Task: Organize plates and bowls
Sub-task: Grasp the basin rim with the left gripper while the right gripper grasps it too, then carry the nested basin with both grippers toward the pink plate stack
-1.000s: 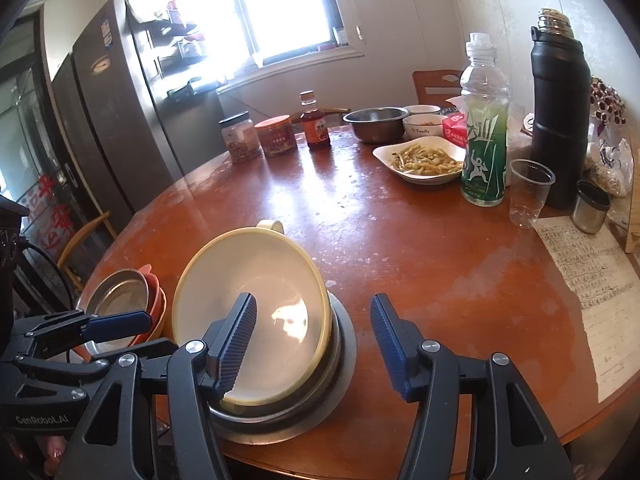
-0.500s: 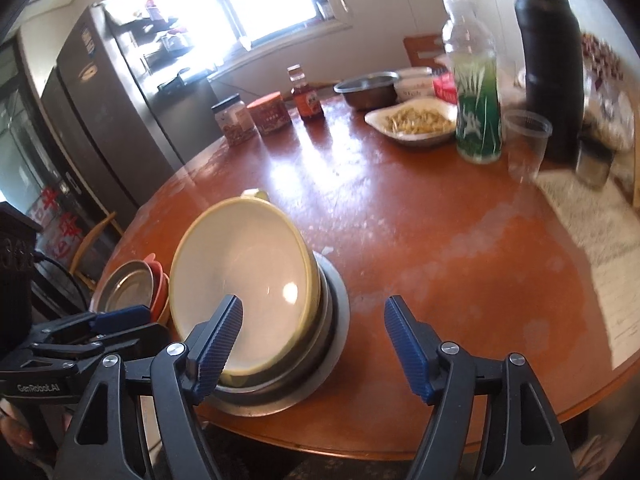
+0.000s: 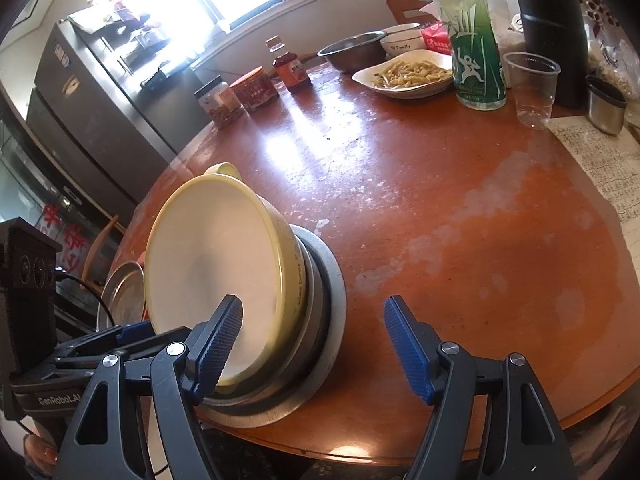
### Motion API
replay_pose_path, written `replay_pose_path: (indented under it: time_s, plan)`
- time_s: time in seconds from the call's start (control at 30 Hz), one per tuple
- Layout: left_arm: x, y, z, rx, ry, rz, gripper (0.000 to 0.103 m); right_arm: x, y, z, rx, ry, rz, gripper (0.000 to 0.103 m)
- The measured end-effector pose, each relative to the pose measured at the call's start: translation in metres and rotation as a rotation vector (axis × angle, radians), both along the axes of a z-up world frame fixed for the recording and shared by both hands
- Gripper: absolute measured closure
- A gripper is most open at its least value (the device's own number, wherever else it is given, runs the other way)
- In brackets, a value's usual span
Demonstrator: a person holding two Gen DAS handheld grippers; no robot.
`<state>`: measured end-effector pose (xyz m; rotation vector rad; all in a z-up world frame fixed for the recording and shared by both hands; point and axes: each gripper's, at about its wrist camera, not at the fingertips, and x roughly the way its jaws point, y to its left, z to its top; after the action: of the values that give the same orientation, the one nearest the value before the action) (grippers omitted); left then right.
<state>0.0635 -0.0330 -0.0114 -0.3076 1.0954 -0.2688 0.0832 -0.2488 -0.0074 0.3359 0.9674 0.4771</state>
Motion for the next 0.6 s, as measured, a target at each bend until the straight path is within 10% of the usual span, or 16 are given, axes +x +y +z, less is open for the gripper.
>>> replay_pose_path:
  time_s: [0.3,0.6]
  plan:
    - [0.014,-0.002,-0.015,0.0,0.055,-0.002,0.027,0.009,0.005,-0.009,0.002,0.014,0.014,0.028]
    - [0.019,-0.013,-0.02,-0.042,0.078,-0.027,0.033,0.011,0.011,-0.012,-0.001,0.012,0.052,0.056]
